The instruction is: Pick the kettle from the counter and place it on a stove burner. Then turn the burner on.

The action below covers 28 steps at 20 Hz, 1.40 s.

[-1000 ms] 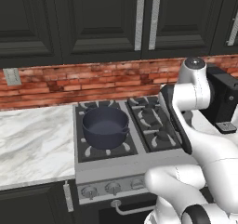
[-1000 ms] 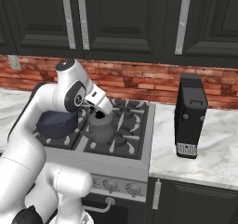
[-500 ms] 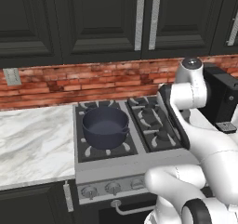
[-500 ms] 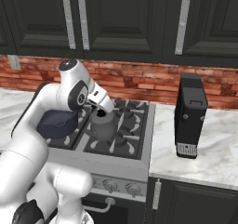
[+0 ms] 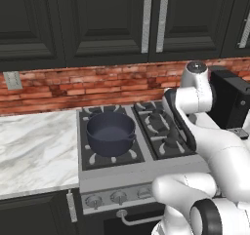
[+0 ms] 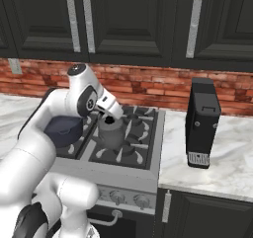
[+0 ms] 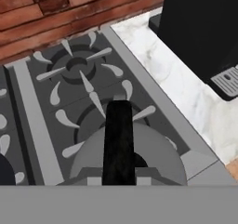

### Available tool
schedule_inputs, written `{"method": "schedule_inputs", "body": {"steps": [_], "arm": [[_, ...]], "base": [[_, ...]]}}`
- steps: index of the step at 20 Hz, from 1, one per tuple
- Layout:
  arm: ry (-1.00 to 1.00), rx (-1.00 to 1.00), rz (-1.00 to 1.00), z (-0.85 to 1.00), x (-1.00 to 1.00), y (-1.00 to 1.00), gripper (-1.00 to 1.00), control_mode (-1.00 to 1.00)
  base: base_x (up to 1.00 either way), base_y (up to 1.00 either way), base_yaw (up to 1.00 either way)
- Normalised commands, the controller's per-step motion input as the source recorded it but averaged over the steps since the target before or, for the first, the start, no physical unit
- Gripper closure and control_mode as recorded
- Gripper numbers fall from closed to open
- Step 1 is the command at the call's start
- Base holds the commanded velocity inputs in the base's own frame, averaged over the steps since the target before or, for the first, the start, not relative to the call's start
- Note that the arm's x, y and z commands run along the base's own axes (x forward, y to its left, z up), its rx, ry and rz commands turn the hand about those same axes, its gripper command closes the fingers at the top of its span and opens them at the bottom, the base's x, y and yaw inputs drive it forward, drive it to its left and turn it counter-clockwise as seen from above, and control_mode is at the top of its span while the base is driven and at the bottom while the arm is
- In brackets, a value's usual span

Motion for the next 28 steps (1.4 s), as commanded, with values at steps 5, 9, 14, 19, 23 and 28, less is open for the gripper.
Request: {"method": "schedule_inputs", "body": {"steps": [5, 9, 14, 19, 23, 28], "arm": [[0.0, 0.0, 0.0, -0.35, 0.05, -0.02, 1.0, -1.0], [0.0, 0.0, 0.0, -0.22, 0.21, -0.09, 1.0, -1.0], [0.0, 0.0, 0.0, -0.07, 0.3, -0.19, 1.0, -1.0], [0.0, 0.0, 0.0, -0.01, 0.32, -0.24, 1.0, -1.0], [0.0, 0.0, 0.0, -0.04, 0.28, -0.14, 1.0, -1.0], [0.0, 0.01, 0.0, -0.12, 0.21, -0.02, 1.0, -1.0]], "base": [[0.0, 0.0, 0.0], [0.0, 0.0, 0.0], [0.0, 0.0, 0.0], [0.0, 0.0, 0.0], [0.0, 0.0, 0.0], [0.0, 0.0, 0.0]]}}
